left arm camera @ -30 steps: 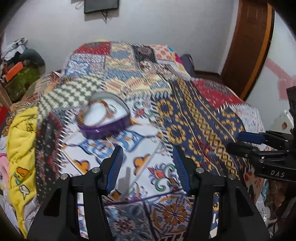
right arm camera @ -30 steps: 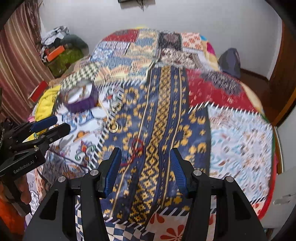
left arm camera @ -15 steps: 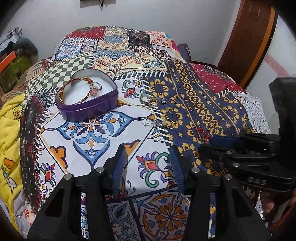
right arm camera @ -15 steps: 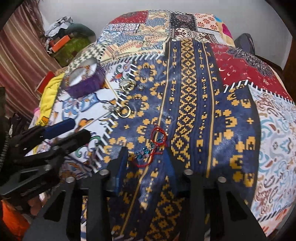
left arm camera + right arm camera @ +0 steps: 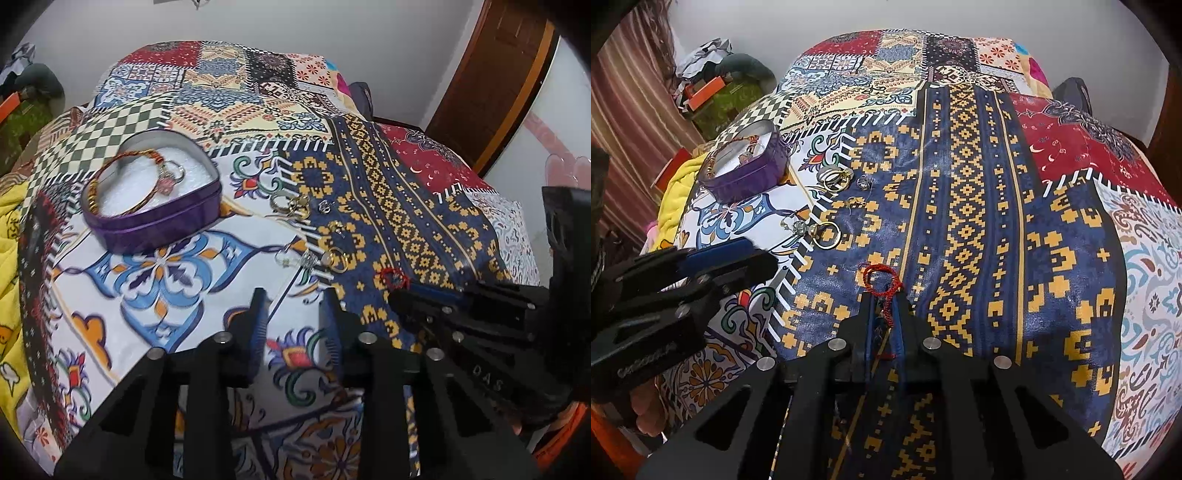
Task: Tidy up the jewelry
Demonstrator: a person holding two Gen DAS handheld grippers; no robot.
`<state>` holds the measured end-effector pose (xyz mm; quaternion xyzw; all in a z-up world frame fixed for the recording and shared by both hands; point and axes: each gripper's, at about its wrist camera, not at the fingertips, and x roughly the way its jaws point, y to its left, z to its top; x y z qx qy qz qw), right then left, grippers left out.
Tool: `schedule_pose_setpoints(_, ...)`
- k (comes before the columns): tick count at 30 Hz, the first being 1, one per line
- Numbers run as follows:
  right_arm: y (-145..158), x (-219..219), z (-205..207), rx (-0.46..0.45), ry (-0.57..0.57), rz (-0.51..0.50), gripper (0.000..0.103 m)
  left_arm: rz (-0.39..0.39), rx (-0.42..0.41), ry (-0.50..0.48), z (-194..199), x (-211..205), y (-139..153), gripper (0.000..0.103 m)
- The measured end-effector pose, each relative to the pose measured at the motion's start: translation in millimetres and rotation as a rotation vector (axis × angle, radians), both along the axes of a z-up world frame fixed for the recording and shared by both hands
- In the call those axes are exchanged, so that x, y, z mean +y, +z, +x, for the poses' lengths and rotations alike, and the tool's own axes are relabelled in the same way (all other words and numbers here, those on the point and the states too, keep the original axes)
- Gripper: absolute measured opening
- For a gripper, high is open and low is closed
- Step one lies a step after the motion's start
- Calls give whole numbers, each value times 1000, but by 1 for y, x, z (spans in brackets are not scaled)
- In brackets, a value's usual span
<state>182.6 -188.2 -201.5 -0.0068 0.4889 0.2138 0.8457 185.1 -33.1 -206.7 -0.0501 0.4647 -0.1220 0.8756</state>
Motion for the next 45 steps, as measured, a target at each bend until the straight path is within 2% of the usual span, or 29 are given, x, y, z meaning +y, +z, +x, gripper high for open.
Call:
schedule_pose_setpoints(4, 1, -2, 4, 6, -5, 19, 7, -23, 18, -21, 12, -5, -2, 19)
schedule_pose_setpoints(14, 2, -8, 11, 10, -11, 51, 7, 14, 21, -20, 29, -15, -7, 19)
schedule_pose_setpoints(17, 3, -11, 12, 16, -17, 67, 7, 26, 16, -15, 32, -16, -8, 12)
schedule_pose_setpoints(26, 13, -17, 15, -8, -32, 71, 7, 57, -4, -11, 24, -20, -3, 12)
schedule_pose_setpoints(34, 37, -21, 16, -75, -55, 76, 7, 41, -52, 26, 12, -10, 20, 12)
schedule_pose_setpoints(45, 76, -6, 17, -176, -34, 102, 7, 47, -178, 82, -8, 9, 67, 12)
